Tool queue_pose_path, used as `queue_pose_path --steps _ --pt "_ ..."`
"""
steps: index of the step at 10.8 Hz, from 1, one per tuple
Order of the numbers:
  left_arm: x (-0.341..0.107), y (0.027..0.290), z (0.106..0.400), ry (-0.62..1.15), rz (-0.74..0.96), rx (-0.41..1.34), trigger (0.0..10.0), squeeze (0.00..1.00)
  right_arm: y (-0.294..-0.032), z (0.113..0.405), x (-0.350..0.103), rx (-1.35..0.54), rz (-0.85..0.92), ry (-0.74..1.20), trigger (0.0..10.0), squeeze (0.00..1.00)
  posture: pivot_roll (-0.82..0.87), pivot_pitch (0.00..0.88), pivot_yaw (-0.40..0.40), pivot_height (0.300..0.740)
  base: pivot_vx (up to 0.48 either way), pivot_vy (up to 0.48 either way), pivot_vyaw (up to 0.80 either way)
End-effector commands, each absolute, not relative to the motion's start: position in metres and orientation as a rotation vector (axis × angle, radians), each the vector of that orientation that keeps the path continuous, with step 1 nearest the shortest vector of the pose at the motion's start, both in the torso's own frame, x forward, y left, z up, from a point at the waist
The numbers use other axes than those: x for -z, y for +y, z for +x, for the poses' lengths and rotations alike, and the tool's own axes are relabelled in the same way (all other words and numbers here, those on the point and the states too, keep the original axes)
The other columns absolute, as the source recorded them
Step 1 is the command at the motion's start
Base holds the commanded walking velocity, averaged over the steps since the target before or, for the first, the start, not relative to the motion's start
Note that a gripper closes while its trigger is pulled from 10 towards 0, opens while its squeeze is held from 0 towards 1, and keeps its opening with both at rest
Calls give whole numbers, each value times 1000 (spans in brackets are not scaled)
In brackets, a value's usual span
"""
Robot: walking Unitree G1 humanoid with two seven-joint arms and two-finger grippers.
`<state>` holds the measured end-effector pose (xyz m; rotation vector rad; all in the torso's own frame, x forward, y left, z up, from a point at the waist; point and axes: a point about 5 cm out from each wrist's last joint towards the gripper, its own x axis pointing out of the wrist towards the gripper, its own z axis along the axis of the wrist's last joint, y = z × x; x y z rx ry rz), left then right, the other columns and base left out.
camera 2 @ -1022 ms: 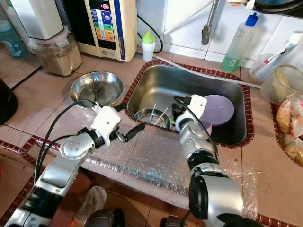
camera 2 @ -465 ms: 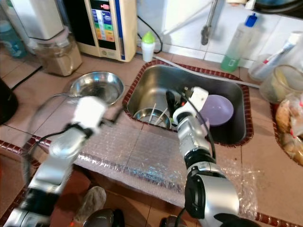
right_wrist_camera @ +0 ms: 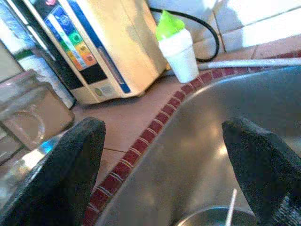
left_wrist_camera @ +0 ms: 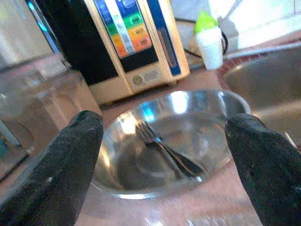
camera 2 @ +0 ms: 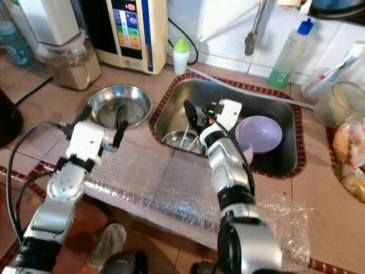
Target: Kitchen organization
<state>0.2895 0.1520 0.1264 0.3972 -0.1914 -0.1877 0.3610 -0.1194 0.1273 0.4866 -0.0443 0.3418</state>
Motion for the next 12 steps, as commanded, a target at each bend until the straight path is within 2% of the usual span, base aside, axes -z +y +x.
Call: queue_pose_path --steps 1,3,4,5,6,7,8,12 --pt "-122 150 289 -195 408 196 10000 0 -110 355 -133 -451 468 -59 10000 0 18 44 -37 740 0 0 0" --pt "-112 149 288 -161 400 216 8196 0 -94 338 -139 -642 413 -75 10000 0 0 46 -30 740 0 0 0" --pt "-107 147 290 -152 396 230 1647 0 -90 330 -139 -686 373 -68 10000 0 -7 46 -28 740 0 0 0" --pt "-105 148 293 -142 396 228 0 0 -89 327 -139 -693 361 -62 10000 0 -12 43 -24 740 0 0 0" --pt "-102 149 295 -125 396 226 0 0 -88 325 -142 -712 379 -58 10000 0 -13 42 -21 740 0 0 0" --pt "-99 150 296 -118 397 229 0 0 -80 314 -145 -844 400 -25 10000 0 -14 41 -20 740 0 0 0" --pt "-97 151 296 -117 398 234 0 0 -78 309 -141 -896 359 11 10000 0 -13 37 -21 740 0 0 0" --pt "-94 154 296 -112 401 231 0 0 -83 310 -121 -847 188 148 10000 0 -7 34 -28 740 0 0 0"
